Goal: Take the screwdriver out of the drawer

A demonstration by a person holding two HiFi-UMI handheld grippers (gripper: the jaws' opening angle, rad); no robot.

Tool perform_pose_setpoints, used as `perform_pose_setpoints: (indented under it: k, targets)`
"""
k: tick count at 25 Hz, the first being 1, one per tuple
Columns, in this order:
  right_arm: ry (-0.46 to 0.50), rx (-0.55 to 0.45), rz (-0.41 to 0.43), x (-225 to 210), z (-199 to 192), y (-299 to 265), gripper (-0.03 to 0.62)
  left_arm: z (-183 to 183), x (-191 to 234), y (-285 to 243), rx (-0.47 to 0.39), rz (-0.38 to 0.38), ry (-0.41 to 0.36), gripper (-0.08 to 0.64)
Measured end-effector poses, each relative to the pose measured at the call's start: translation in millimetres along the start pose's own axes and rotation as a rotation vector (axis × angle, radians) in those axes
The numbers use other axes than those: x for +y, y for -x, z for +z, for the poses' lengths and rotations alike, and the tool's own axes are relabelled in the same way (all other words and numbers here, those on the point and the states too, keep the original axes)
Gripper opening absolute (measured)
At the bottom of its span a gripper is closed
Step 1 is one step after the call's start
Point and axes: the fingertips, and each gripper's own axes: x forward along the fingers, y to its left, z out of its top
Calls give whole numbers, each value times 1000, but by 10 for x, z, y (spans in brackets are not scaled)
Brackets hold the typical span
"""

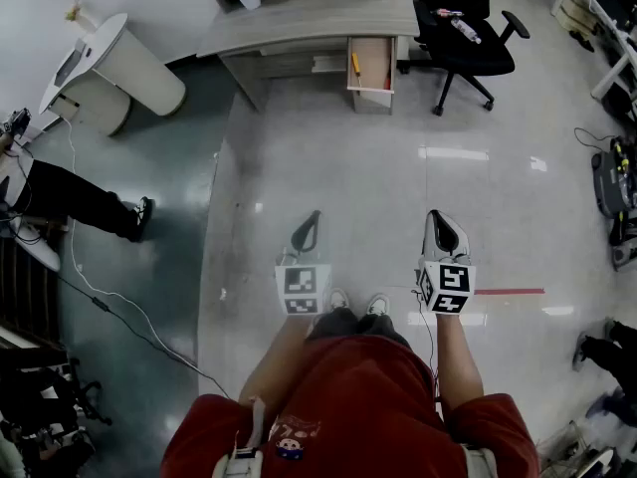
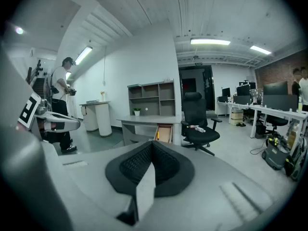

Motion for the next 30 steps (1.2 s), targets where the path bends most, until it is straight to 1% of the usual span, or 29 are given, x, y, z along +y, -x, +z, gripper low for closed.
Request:
perform_pose_setpoints:
  k: [4,7,10,16,20,21,24,25,27,30]
  targets:
    - [-7,-10,0,-29,-5,89,2,-8,-59,55,-1,5,6,-2]
    - [-32,-37,0,-103,-11,192,2,-22,-189,63,3,-2,12,-2]
    - [-43,-39,-4,-187,-44,268,2,-29,-307,41,10,-10,13,-2]
    - [-64,-33,-29,-414,-137,354,2,-7,-530,-69,10,-37,9,-2]
    - [-74,-34,-42,-529,-146,325,2,83,-610,-196,-13,-44,-2,4]
    - [-76,-36,-45,-551,-150,310,2,92,-623,-237,-15,-49,1,57]
    - [-80,-37,-52,-597,-153,259,0,111,-643,-355,-14,-60,9,163]
    - [-80,-38,-55,-611,-147,240,2,120,-647,-392,-14,-63,6,186]
    - [-78,-41,-64,-651,-132,188,1,136,-653,-476,-16,-69,-3,213]
    - [-76,-40,-78,-730,-111,83,2,162,-638,-626,-24,-75,-7,217]
